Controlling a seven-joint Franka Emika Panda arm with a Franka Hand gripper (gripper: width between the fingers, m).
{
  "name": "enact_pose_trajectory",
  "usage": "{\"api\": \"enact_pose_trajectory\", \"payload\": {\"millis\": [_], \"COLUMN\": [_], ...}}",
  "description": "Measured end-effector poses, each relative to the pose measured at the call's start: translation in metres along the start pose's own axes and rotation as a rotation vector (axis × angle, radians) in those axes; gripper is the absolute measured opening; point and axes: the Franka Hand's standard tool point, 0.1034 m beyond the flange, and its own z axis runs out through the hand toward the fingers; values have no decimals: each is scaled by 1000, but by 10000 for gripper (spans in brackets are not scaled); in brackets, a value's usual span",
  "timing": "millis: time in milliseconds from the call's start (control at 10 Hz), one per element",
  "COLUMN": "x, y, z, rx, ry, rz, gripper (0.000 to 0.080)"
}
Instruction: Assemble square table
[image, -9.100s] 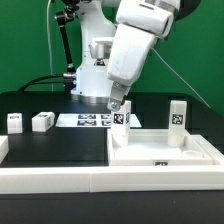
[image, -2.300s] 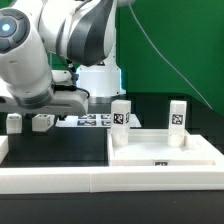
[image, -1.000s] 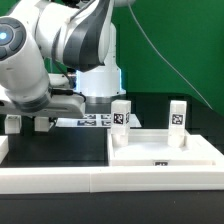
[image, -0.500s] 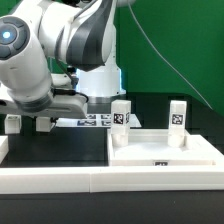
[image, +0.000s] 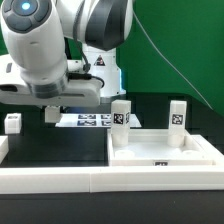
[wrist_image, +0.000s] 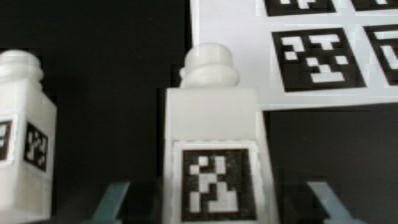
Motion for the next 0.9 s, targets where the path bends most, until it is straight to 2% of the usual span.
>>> {"api": "enact_pose_trajectory", "payload": {"millis": [100, 300, 500, 700, 900], "x": [2, 5, 14, 13, 19], "y": [1, 2, 4, 0, -9], "z": [-5, -5, -12, -41, -56], "rx": [-11, -12, -25, -26, -51], "ry": [14, 37, 133, 272, 414], "rz": [-12, -9, -13, -28, -41], "gripper": [288, 290, 290, 290, 290]}}
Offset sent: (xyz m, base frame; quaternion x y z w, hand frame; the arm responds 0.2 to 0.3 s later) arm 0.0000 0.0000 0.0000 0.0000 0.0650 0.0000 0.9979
